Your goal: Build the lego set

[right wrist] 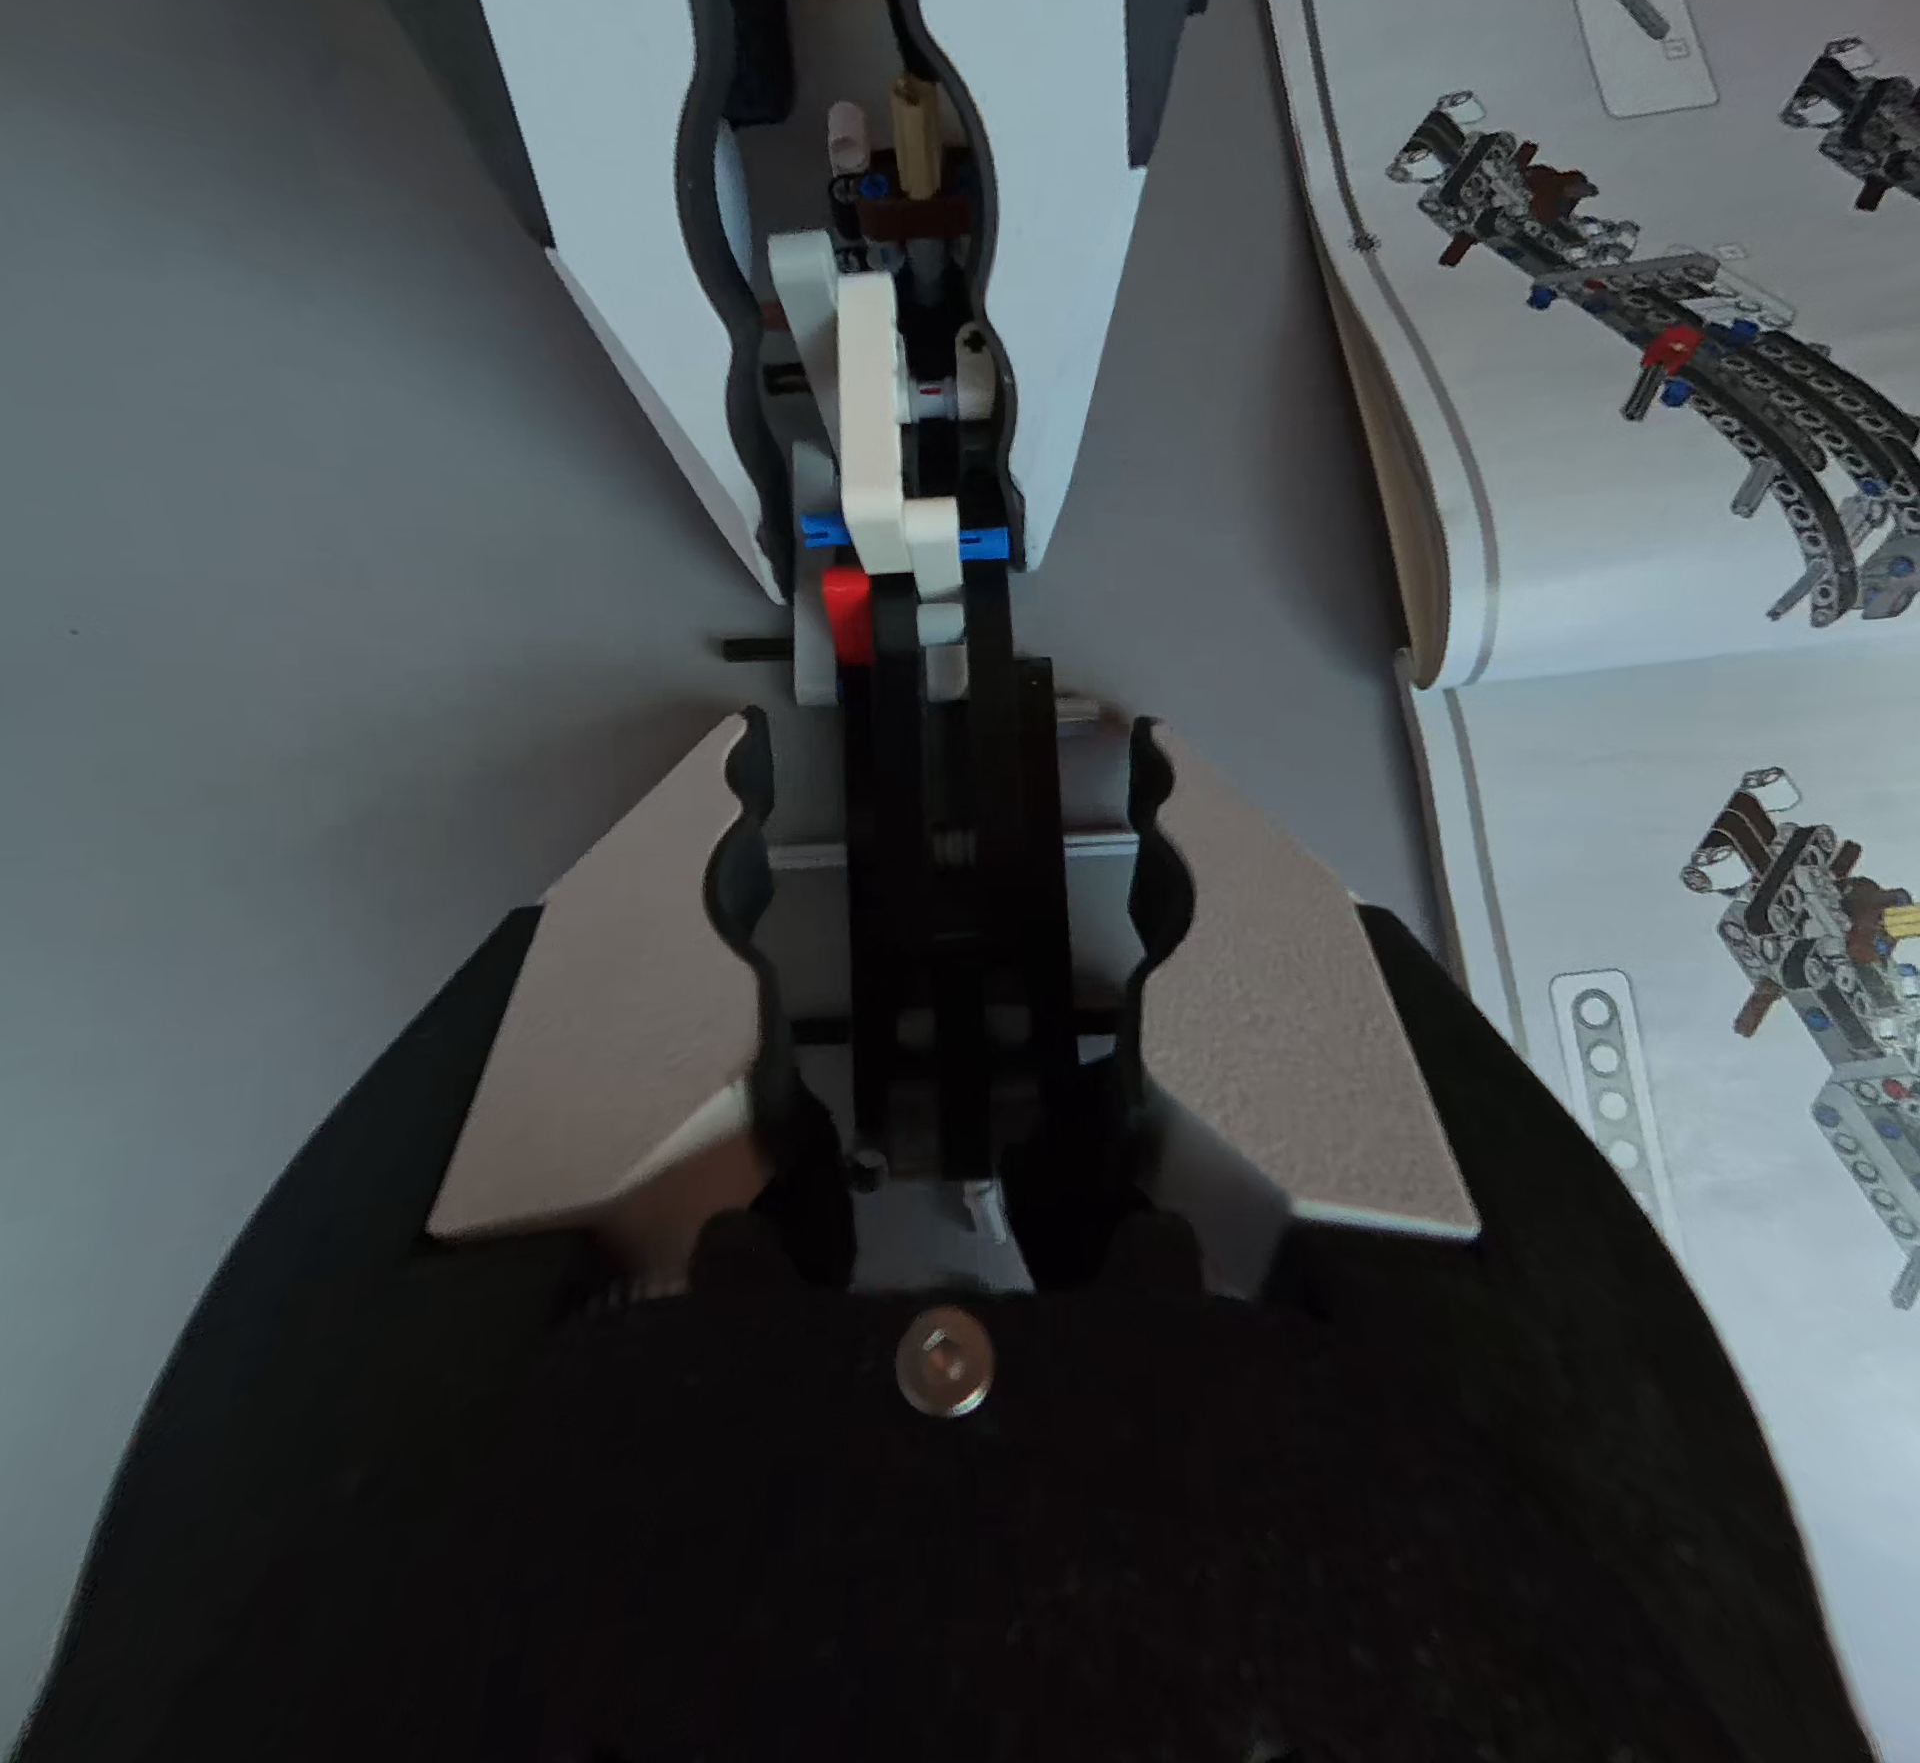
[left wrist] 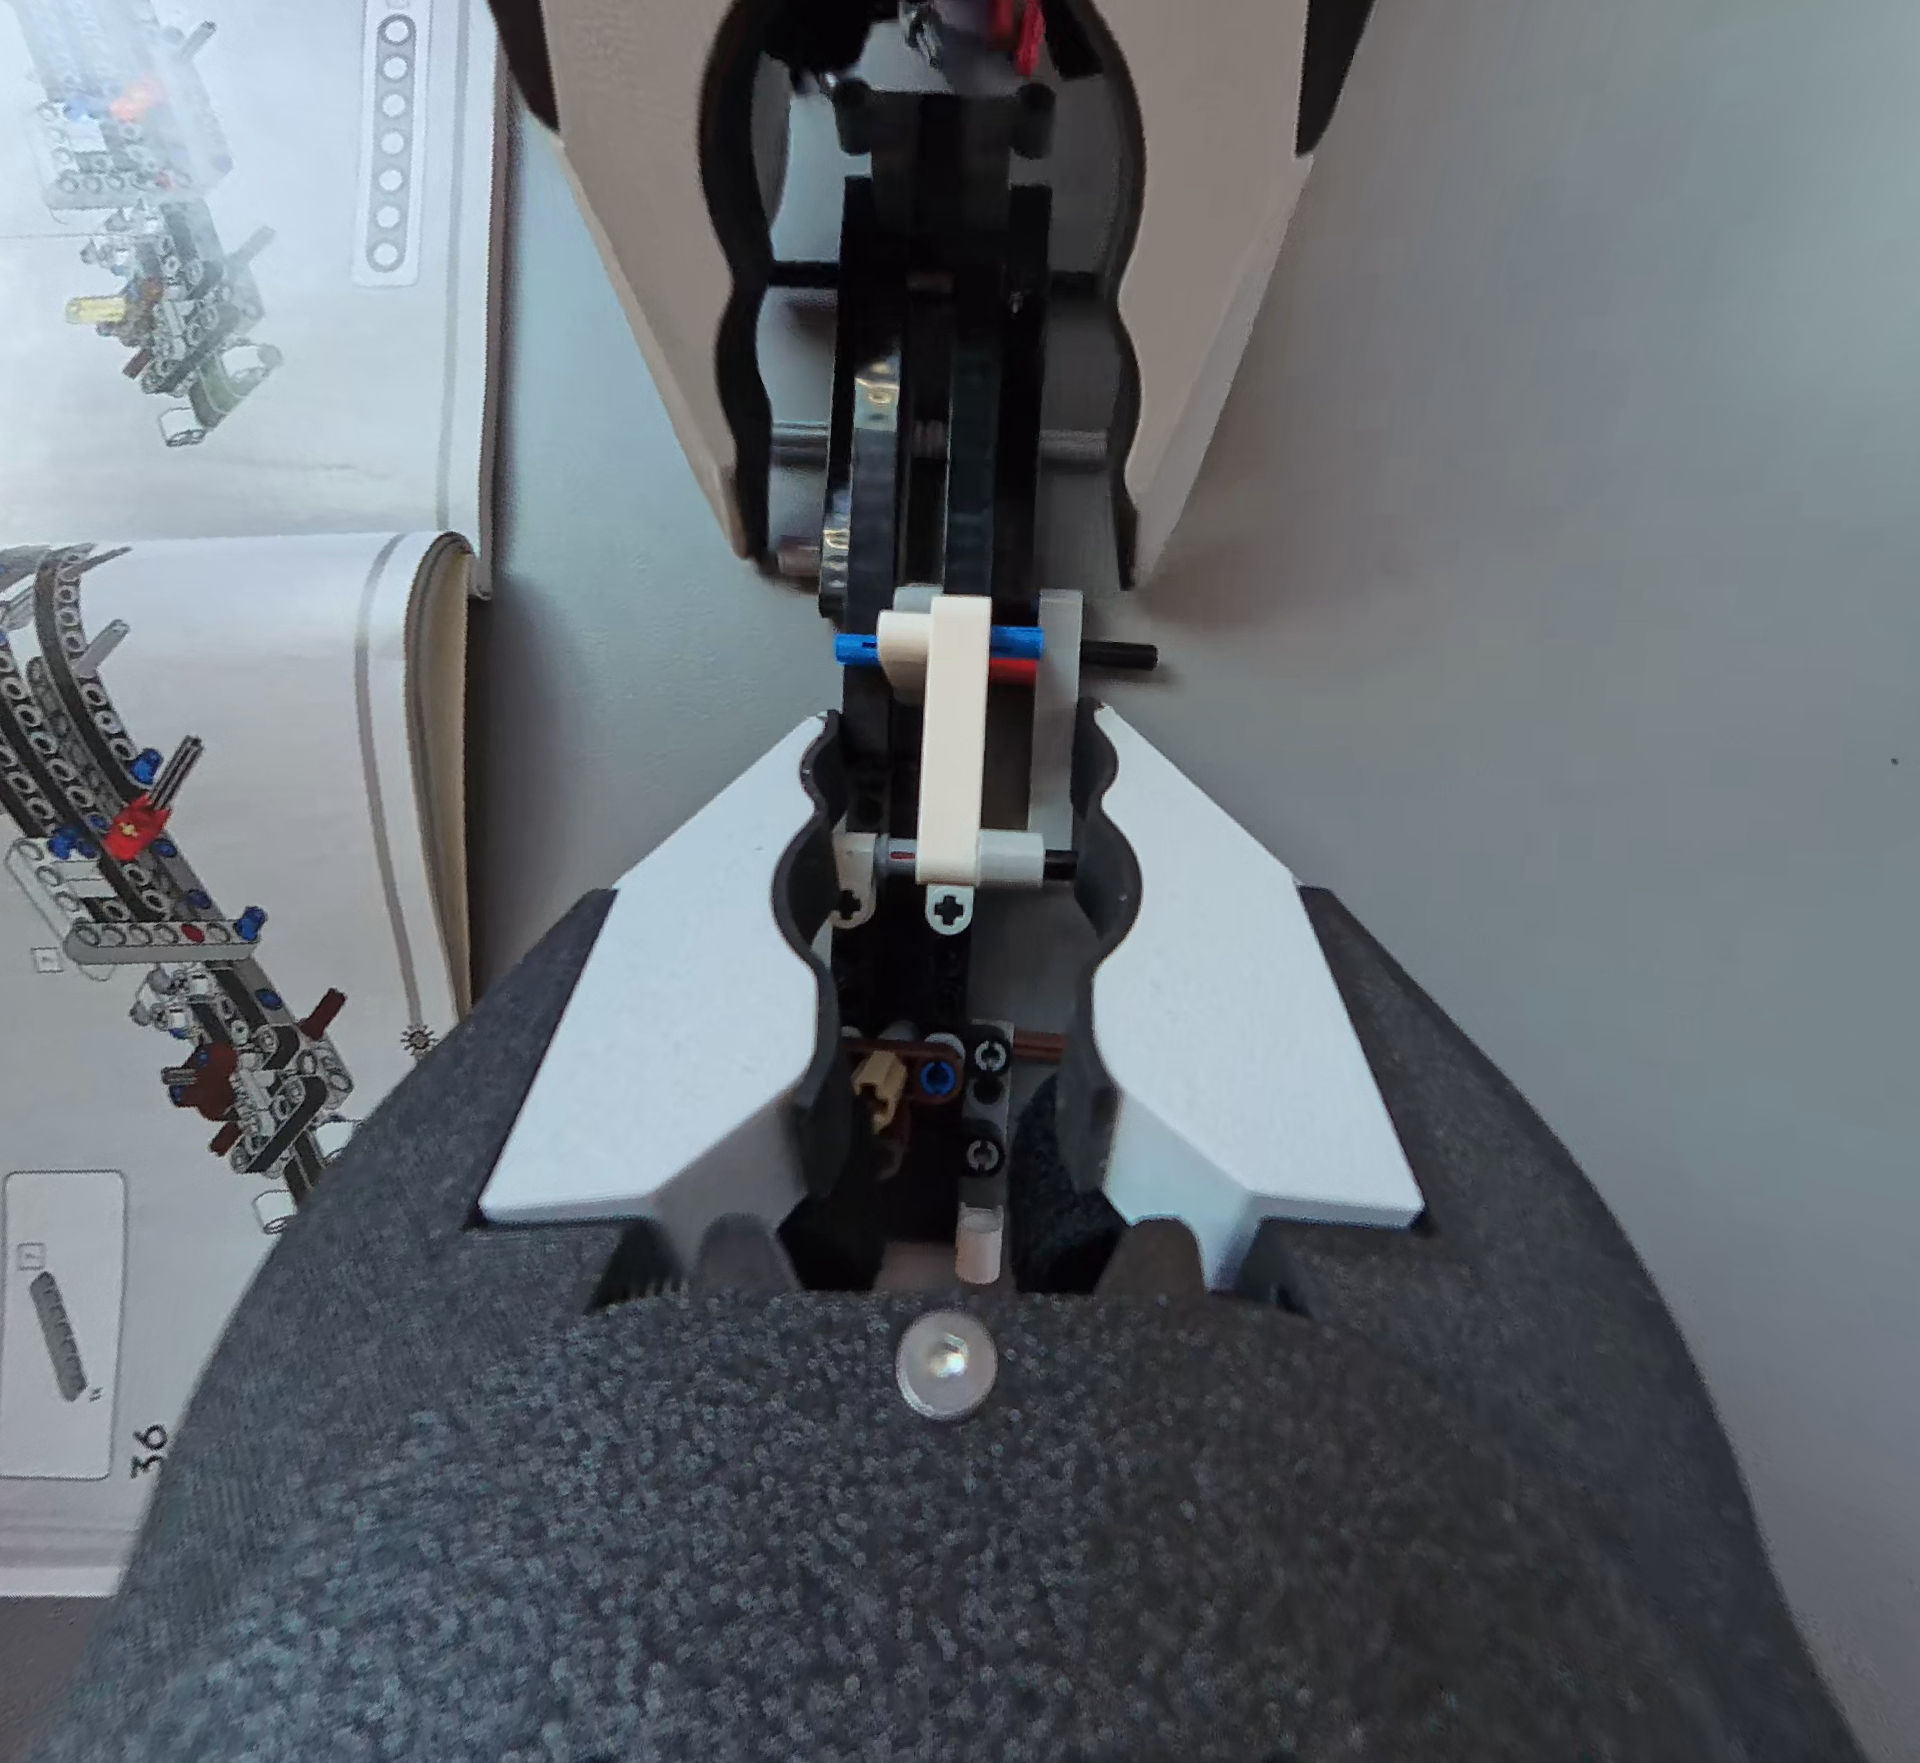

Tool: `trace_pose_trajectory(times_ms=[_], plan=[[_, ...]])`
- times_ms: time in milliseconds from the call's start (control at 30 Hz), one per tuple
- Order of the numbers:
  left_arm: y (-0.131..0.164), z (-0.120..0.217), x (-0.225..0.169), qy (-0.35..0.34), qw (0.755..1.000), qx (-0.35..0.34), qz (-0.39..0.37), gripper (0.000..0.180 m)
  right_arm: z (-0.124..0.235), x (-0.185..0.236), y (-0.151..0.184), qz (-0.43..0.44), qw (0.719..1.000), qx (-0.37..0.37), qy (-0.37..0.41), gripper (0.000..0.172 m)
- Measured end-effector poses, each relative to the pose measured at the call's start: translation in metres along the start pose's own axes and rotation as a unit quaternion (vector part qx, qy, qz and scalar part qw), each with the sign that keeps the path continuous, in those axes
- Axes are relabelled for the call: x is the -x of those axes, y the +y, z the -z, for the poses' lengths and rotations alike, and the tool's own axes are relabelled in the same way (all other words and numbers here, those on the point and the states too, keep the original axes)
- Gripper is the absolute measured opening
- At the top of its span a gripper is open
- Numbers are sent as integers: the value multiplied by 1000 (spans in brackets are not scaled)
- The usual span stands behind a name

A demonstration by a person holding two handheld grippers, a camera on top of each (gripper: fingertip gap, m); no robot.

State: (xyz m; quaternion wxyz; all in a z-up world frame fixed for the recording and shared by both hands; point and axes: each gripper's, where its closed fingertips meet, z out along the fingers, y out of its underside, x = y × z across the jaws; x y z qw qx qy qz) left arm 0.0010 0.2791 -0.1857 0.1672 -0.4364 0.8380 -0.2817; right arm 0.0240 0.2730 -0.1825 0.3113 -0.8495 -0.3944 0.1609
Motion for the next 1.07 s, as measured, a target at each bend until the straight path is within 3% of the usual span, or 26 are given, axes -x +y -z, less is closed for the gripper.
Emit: trace_pose_trajectory(times_ms=[167, 567, 633, 1067], plan=[[0, 0, 0, -2, 1000, 0, 2, 42, -6, 0, -2, 14, 1000, -1, 17, 58], [0, 0, -2, 8, 1000, 0, 2, 42, -5, 0, -1, 24, 1000, -3, 10, 57], [2, 2, -6, 30, 1000, 4, 6, 50, -5, 0, -2, 17, 1000, -6, 6, 57], [6, 4, -4, 22, 999, 28, -3, 41, -6, 2, -2, 25, 1000, 4, 8, 56]])
